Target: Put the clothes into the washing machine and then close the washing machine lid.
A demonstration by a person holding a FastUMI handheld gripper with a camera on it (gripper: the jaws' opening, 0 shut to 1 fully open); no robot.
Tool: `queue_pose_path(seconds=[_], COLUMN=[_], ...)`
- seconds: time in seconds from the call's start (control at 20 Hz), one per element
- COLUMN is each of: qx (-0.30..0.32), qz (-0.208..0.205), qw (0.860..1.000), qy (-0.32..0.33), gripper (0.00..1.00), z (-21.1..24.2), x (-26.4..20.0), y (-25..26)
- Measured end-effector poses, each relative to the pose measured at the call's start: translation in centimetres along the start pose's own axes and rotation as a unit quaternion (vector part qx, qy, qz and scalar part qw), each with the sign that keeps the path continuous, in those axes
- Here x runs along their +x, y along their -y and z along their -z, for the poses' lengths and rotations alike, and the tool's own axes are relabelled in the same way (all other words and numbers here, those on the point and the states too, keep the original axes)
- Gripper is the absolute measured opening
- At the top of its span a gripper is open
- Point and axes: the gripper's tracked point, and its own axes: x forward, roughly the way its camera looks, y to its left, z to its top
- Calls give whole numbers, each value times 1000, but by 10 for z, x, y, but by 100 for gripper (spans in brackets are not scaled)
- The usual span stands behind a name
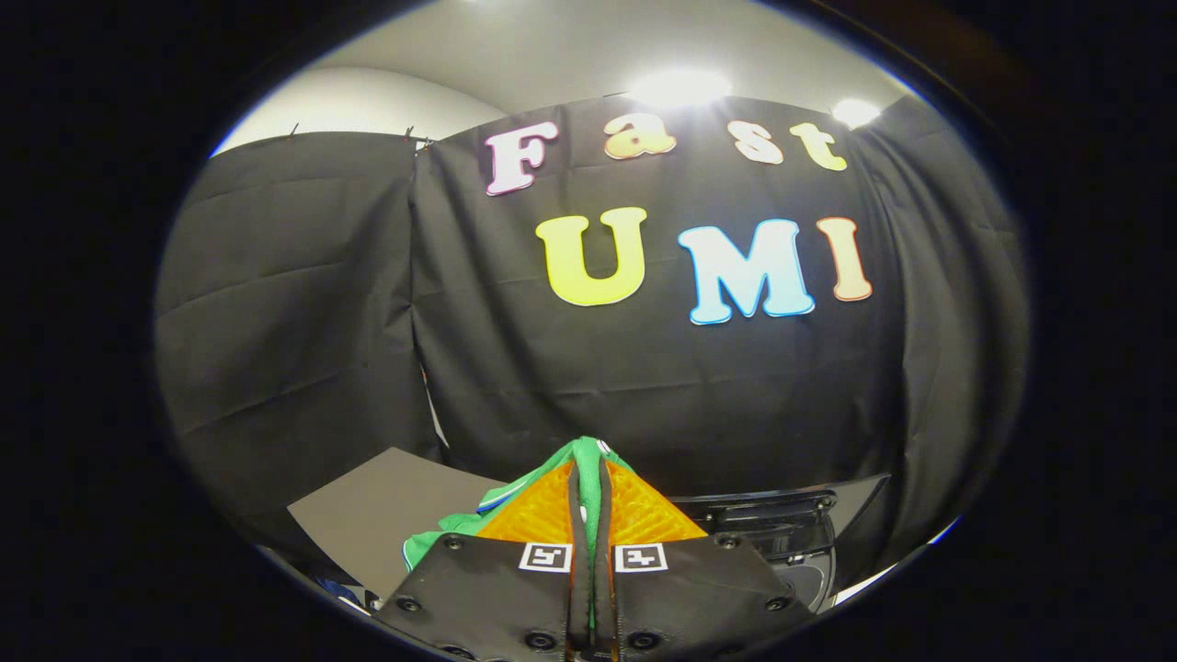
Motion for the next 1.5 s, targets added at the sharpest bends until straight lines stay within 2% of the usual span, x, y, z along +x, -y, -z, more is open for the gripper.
queue_pose_path(seconds=[0.4, 1.0, 1.5], qx=[-2, -3, 13], qz=[55, 94, 103], qw=[998, 988, 974], qy=[-18, -120, -201], gripper=[3, 4, 3], z=[25, 151, 247], x=[-3, 7, 10], y=[81, 144, 160])
